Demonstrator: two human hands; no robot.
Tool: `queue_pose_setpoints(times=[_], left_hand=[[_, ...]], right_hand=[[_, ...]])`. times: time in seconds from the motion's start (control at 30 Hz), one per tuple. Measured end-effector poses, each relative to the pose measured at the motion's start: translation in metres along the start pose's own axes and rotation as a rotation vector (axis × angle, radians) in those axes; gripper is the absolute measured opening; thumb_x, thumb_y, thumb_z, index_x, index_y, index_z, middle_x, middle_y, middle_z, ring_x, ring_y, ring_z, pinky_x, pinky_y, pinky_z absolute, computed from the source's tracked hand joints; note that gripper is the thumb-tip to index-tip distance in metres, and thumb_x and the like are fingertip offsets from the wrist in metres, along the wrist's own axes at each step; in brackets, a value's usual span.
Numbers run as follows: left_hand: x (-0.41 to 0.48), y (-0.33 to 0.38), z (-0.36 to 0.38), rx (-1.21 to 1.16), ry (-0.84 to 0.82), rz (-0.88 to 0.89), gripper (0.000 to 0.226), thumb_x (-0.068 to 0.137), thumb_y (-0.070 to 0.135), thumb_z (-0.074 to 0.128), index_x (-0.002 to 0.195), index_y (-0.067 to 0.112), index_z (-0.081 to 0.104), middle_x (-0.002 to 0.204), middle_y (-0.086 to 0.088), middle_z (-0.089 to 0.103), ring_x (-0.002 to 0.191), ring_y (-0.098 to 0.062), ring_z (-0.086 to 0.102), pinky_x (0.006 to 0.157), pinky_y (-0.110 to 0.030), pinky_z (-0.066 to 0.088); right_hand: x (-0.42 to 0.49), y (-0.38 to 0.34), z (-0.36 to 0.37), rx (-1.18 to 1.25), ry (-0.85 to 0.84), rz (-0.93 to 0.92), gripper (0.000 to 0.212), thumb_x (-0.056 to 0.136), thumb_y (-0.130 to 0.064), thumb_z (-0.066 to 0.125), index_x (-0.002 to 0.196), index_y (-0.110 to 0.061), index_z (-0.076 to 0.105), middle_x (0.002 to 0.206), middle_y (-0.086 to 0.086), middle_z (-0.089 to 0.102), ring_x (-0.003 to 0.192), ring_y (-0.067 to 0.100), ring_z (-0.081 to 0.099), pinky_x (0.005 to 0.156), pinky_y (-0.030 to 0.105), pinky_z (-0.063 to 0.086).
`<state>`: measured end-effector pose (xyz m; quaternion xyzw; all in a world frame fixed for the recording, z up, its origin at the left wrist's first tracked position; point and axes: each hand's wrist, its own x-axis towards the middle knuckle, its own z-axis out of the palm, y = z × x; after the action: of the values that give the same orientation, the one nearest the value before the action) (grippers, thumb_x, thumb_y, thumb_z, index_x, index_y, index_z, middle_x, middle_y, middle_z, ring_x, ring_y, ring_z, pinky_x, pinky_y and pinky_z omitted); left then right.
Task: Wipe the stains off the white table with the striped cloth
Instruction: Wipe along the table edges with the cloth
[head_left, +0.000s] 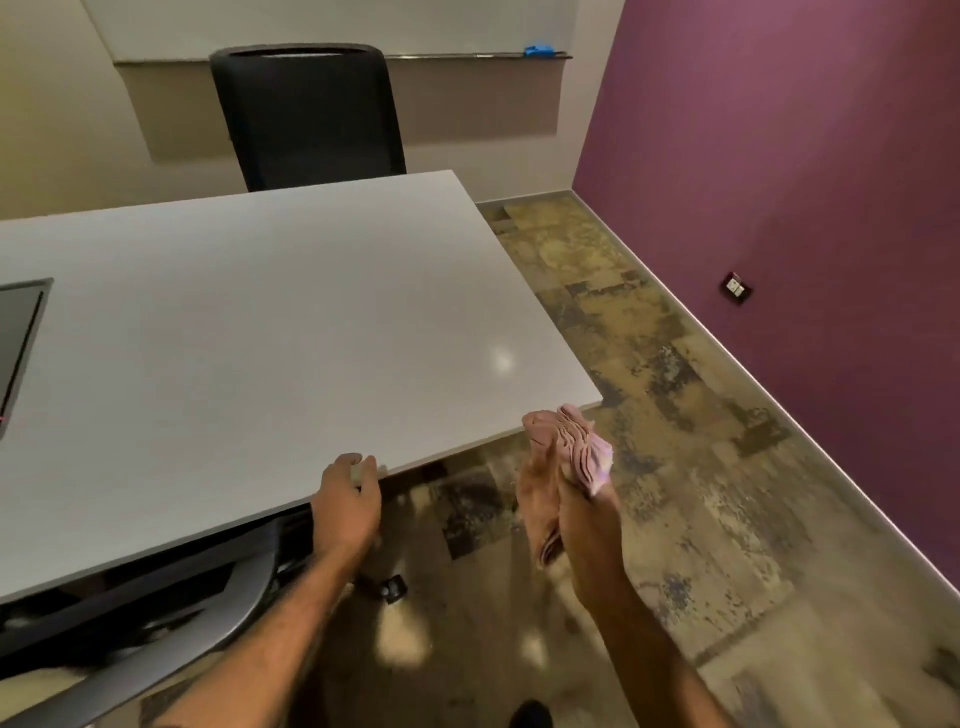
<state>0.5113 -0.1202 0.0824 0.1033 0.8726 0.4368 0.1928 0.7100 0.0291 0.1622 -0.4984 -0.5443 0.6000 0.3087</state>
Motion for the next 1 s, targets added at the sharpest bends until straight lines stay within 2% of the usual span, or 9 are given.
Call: queue_pose_setpoints(times=[0.07, 0.23, 0.37, 0.5, 0.57, 0.67, 0.77, 0.87, 1.0], left_hand=[[0.010, -0.007, 0.002, 0.031, 0.008, 0.031, 0.041, 0.108, 0.039, 0.048, 0.136, 0.011, 0.058, 0.141, -0.016, 0.060, 0.125, -0.035, 0.059, 0.110, -0.051, 0.048], [0.029, -0.027, 0.006, 0.088, 0.062, 0.098, 0.044, 0.107, 0.043, 0.048, 0.134, 0.010, 0.060, 0.140, -0.017, 0.061, 0.129, -0.035, 0.058, 0.109, -0.048, 0.045], [0.034, -0.050, 0.015, 0.152, 0.153, 0.216, 0.040, 0.108, 0.041, 0.048, 0.131, 0.011, 0.060, 0.141, -0.014, 0.059, 0.131, -0.034, 0.055, 0.115, -0.055, 0.041], [0.052, -0.080, 0.024, 0.155, 0.239, 0.333, 0.035, 0.109, 0.038, 0.047, 0.129, 0.014, 0.061, 0.149, -0.014, 0.055, 0.147, -0.034, 0.043, 0.121, -0.054, 0.031], [0.062, -0.095, 0.026, 0.164, 0.297, 0.372, 0.040, 0.108, 0.042, 0.044, 0.128, 0.013, 0.062, 0.151, -0.016, 0.054, 0.154, -0.033, 0.032, 0.123, -0.061, 0.028], [0.078, -0.108, 0.032, 0.142, 0.381, 0.447, 0.044, 0.105, 0.044, 0.041, 0.126, 0.012, 0.062, 0.151, -0.018, 0.054, 0.155, -0.032, 0.028, 0.124, -0.061, 0.026], [0.094, -0.119, 0.041, 0.164, 0.418, 0.532, 0.041, 0.106, 0.038, 0.042, 0.126, 0.010, 0.064, 0.152, -0.017, 0.054, 0.156, -0.029, 0.027, 0.125, -0.050, 0.020], [0.104, -0.135, 0.054, 0.147, 0.465, 0.581, 0.043, 0.105, 0.036, 0.042, 0.125, 0.006, 0.065, 0.150, -0.019, 0.055, 0.156, -0.029, 0.028, 0.120, -0.038, 0.017], [0.136, -0.159, 0.069, 0.183, 0.668, 0.739, 0.036, 0.107, 0.039, 0.044, 0.118, 0.012, 0.065, 0.148, -0.018, 0.057, 0.153, -0.029, 0.032, 0.122, -0.054, 0.029]], right_hand=[[0.013, 0.012, -0.004, -0.022, 0.033, -0.011, 0.027, 0.104, -0.015, 0.059, 0.130, -0.022, 0.065, 0.109, 0.002, 0.075, 0.101, 0.020, 0.073, 0.093, 0.036, 0.060], [0.053, 0.033, -0.008, 0.006, 0.007, -0.118, 0.020, 0.105, -0.020, 0.059, 0.107, -0.039, 0.067, 0.085, -0.014, 0.075, 0.080, 0.004, 0.072, 0.069, 0.014, 0.056], [0.080, 0.060, -0.003, 0.004, 0.025, -0.143, 0.024, 0.103, -0.010, 0.056, 0.119, -0.025, 0.067, 0.081, -0.004, 0.069, 0.064, 0.005, 0.059, 0.058, 0.018, 0.045], [0.094, 0.082, 0.008, 0.075, 0.055, -0.223, 0.027, 0.097, -0.026, 0.057, 0.123, -0.026, 0.064, 0.070, -0.016, 0.071, 0.052, -0.003, 0.058, 0.048, 0.016, 0.048], [0.096, 0.089, 0.014, 0.139, 0.041, -0.282, 0.028, 0.099, -0.019, 0.059, 0.126, -0.025, 0.064, 0.088, -0.025, 0.074, 0.076, -0.008, 0.069, 0.069, 0.016, 0.059], [0.095, 0.095, 0.028, 0.297, 0.000, -0.326, 0.024, 0.097, -0.014, 0.064, 0.112, -0.033, 0.063, 0.095, -0.032, 0.075, 0.095, -0.014, 0.068, 0.094, 0.019, 0.057], [0.098, 0.108, 0.039, 0.304, -0.036, -0.387, 0.032, 0.100, -0.013, 0.064, 0.124, -0.034, 0.062, 0.123, -0.015, 0.073, 0.122, 0.002, 0.065, 0.113, 0.033, 0.050], [0.102, 0.125, 0.050, 0.295, -0.012, -0.446, 0.041, 0.099, -0.022, 0.066, 0.139, -0.024, 0.060, 0.128, -0.006, 0.072, 0.123, 0.011, 0.066, 0.111, 0.042, 0.052], [0.120, 0.150, 0.064, 0.312, 0.093, -0.600, 0.041, 0.099, -0.025, 0.064, 0.137, -0.010, 0.061, 0.124, 0.011, 0.072, 0.101, 0.010, 0.068, 0.083, 0.017, 0.057]])
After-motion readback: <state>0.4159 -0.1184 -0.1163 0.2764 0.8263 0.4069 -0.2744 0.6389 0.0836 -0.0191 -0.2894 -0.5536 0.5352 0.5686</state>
